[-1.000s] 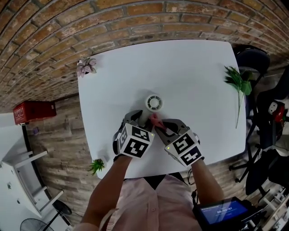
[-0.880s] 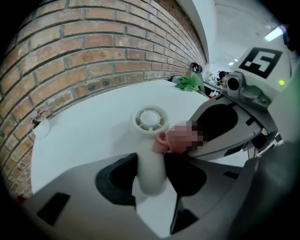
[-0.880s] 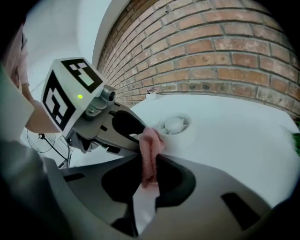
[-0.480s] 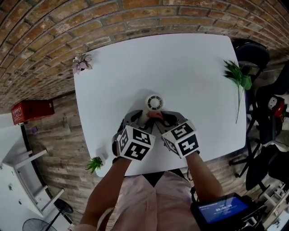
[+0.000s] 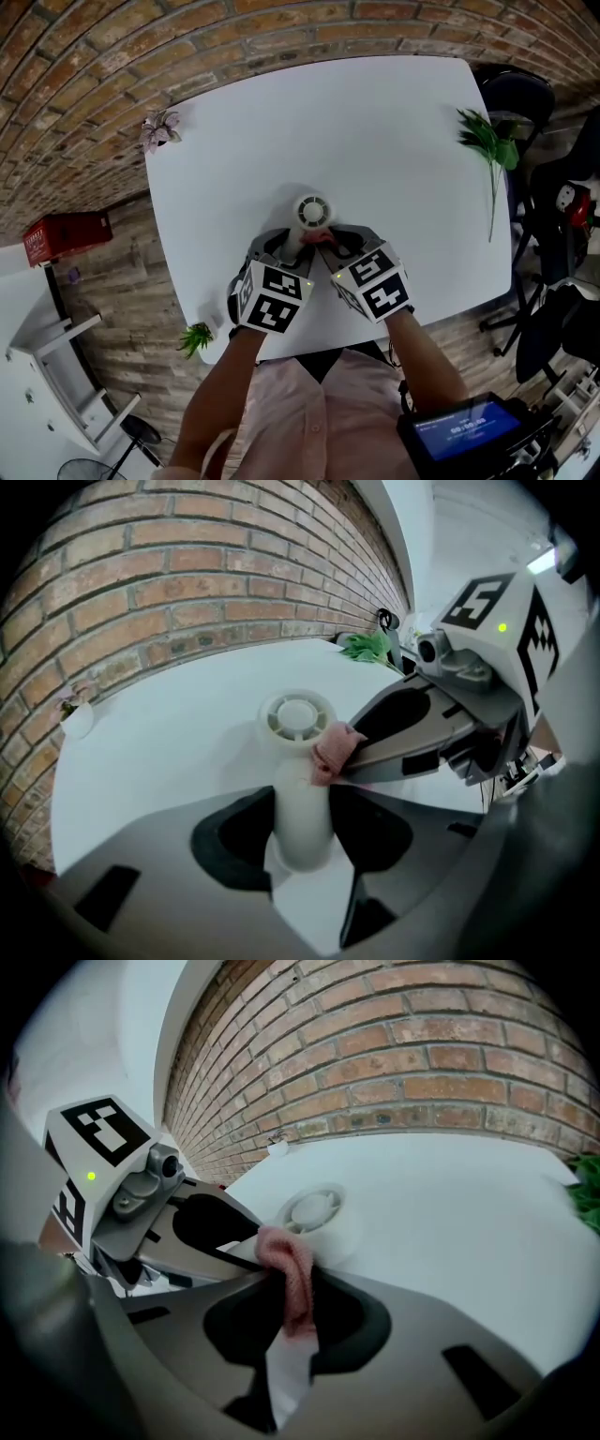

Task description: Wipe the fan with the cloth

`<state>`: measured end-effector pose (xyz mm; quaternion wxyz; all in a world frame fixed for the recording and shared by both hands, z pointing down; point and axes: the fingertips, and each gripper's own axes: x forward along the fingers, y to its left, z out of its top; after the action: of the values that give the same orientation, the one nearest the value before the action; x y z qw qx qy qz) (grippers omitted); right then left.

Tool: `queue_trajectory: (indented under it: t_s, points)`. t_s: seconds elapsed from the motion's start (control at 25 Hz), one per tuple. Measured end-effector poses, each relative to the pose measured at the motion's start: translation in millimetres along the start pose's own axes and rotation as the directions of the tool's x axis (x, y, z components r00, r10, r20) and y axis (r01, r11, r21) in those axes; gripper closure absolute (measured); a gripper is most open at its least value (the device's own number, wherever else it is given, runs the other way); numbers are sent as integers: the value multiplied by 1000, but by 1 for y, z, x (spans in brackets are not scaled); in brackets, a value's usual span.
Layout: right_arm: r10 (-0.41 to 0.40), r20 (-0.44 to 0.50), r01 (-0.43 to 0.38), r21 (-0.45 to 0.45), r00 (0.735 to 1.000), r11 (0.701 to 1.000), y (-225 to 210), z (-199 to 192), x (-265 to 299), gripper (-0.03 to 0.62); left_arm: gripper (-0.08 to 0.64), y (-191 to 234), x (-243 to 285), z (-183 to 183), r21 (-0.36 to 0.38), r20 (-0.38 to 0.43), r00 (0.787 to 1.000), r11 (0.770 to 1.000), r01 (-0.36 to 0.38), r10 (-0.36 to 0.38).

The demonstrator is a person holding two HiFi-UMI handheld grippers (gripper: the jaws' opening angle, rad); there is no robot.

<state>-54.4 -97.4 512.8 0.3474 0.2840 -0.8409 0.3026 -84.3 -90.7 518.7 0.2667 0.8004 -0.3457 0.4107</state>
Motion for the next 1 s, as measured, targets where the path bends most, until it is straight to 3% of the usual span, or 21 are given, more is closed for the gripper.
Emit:
queue_trajectory:
  t_s: [0.36,0.64,1.0]
  points:
    - [-28,-16,28,-10,999,1000,-10,-7,-8,536,365,-1,-4,-10,-16,-2,1000,999,31,-31]
    - [-49,-19,49,-20,999,999,-18,-12,-13,537,365,-5,-10,-20,74,-25,999,997,33,-31]
    - [-60,-26,59,-38,998,998,-26,-18,-22,538,364,-13,-12,-26,195,-57,995,976,96,-86]
